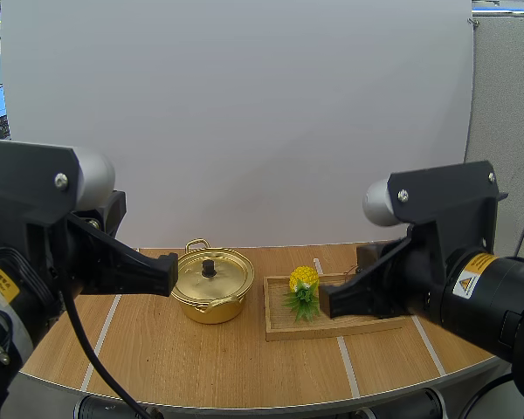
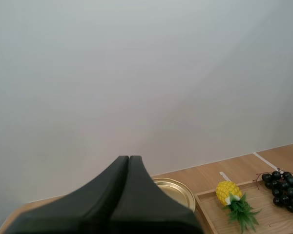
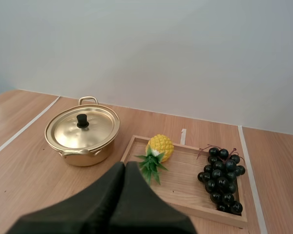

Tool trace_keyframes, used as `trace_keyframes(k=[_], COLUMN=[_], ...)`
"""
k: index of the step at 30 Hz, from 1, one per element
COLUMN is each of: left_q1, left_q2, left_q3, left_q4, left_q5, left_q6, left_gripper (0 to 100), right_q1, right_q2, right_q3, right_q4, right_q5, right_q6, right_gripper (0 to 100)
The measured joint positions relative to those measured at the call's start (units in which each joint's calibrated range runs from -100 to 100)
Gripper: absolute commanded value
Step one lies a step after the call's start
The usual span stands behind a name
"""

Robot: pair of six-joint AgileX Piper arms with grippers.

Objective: Open the pot, put the pineapple inside, and close it

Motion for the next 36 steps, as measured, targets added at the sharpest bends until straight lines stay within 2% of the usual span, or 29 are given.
trace_keyframes(k=[11,19,20,23,29,32,34,36], left_q1=[0.00,0.00,0.00,0.00,0.00,0.00,0.00,0.00], left_q2=[3.0,20.9,22.2,26.8,38.4,41.3,41.9,43.6], left_q3=[-0.1,-0.1,-0.1,-0.1,-0.1,-0.1,-0.1,-0.1], left_q4=[0.0,-0.1,-0.4,-2.2,-5.5,-5.6,-5.6,-5.6], left_q5=[2.9,-0.1,-0.8,-3.8,-9.1,-10.6,-11.1,-12.5], left_q6=[0.0,0.6,1.1,3.1,6.4,6.7,6.7,6.7], left_gripper=[0,0,0,0,0,9,21,37], right_q1=[0.0,0.0,0.0,0.0,0.0,0.0,0.0,0.0], right_q2=[2.5,13.5,18.4,23.5,29.3,33.2,33.8,34.4], right_q3=[-0.1,-0.1,-0.1,-0.1,-0.1,-0.1,-0.1,-0.1], right_q4=[-0.3,-1.2,-1.4,-1.4,-1.4,-1.4,-1.4,-1.4], right_q5=[1.9,1.7,-0.7,-5.8,-10.6,-12.4,-12.5,-12.8], right_q6=[0.0,0.1,0.1,0.1,0.1,0.1,0.1,0.1], right_gripper=[0,0,0,0,0,0,0,0])
